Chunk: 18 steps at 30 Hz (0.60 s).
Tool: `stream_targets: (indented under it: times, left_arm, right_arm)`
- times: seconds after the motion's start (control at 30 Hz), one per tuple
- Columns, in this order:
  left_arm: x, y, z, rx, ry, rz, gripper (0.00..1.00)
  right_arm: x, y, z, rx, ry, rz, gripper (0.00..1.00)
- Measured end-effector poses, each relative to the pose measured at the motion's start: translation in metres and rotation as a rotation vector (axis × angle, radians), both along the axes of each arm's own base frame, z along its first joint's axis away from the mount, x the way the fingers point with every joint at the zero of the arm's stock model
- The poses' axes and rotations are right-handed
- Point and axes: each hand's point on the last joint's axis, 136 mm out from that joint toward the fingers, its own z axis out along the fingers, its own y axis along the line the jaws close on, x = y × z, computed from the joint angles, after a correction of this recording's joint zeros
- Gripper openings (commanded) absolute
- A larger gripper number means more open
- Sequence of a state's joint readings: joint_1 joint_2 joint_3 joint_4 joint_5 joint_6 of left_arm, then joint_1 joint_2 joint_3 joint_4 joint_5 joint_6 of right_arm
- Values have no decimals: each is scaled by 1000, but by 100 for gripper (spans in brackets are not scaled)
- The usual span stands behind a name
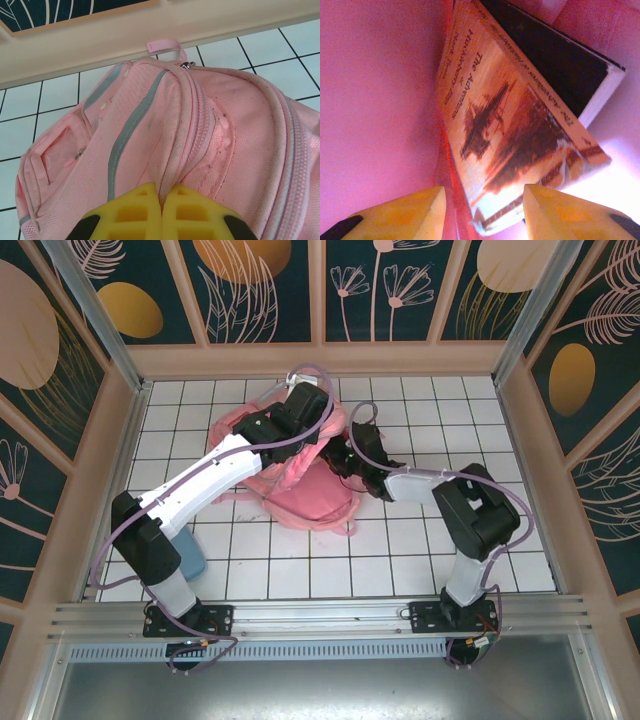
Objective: Pack books, pencil case, and school supplies into a backpack
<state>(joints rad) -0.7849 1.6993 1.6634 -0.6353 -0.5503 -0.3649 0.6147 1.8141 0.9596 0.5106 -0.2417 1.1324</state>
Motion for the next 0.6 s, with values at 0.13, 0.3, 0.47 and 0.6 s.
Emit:
stream_targets:
  times: [0.13,0.3,0.47,0.6]
  left_arm:
    - [0,0,0,-3,3,-3,0]
    - [0,-1,-1,-6,6,-7,0]
    - [1,-1,-1,-9,7,-6,0]
    - [2,0,-2,-20,13,-6,0]
  right_arm:
    - [9,7,-14,-12,18,2,42]
    - [20,15,-12,6,-5,5,40]
    - [27,21,-10,27,-22,19,40]
    - [15,12,-9,31,-14,31,45]
